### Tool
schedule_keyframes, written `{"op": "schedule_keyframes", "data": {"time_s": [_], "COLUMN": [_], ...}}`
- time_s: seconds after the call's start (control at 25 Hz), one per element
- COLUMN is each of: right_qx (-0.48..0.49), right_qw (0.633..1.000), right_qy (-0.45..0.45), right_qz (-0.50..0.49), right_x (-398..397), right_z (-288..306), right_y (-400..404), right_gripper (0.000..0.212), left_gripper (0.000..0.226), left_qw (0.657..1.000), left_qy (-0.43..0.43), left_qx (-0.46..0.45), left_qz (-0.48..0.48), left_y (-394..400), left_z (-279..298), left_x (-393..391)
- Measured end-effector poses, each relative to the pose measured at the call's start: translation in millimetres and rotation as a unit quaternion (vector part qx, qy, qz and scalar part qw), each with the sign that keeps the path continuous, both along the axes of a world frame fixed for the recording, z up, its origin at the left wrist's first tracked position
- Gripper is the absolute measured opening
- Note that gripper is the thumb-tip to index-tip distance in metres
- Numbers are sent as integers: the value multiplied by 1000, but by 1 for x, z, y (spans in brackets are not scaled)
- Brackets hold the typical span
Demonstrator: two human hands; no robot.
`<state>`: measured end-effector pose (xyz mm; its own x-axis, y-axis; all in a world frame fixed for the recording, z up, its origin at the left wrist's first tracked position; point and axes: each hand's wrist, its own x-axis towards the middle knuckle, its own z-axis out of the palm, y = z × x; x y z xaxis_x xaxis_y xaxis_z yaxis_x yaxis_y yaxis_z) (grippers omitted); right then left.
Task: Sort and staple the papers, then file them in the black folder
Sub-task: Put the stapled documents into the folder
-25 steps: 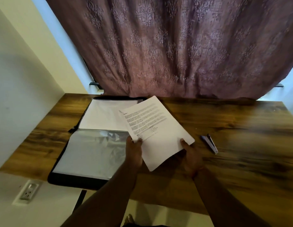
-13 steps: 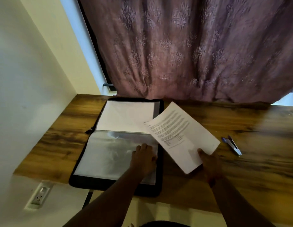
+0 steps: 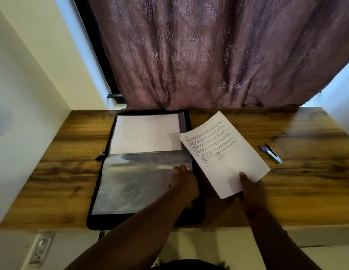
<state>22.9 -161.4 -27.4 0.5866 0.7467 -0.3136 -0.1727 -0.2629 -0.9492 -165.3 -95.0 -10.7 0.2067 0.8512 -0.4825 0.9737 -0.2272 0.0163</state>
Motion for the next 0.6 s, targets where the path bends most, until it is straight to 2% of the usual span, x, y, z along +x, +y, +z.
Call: {"op": "schedule_keyframes", "data": {"time_s": [0.08,0.24,0.36,0.52,0.6], "right_qx": [4,-4,-5,17,17], "right_qw": [1000,1000,999,996,994], "right_qy": [-7,-9,2,25,34], "right_qz": [-1,13,45,87,105], "right_x": [4,23,40,63,72], "right_z": [2,5,3,-4,-2], "right_y": [-3,1,7,9,8], "right_gripper": [32,42,42,55,52], "left_gripper": [59,56,41,42,37], "left_qw": [1000,1000,999,993,986], "left_qy": [15,10,-1,-15,-26], "left_qx": [0,4,35,79,112], "left_qz": [-24,1,34,88,122], "left_y": [0,-3,-4,-13,-18], "left_z": [3,-5,-9,-1,-1], "left_x": [7,14,6,4,-1]}}
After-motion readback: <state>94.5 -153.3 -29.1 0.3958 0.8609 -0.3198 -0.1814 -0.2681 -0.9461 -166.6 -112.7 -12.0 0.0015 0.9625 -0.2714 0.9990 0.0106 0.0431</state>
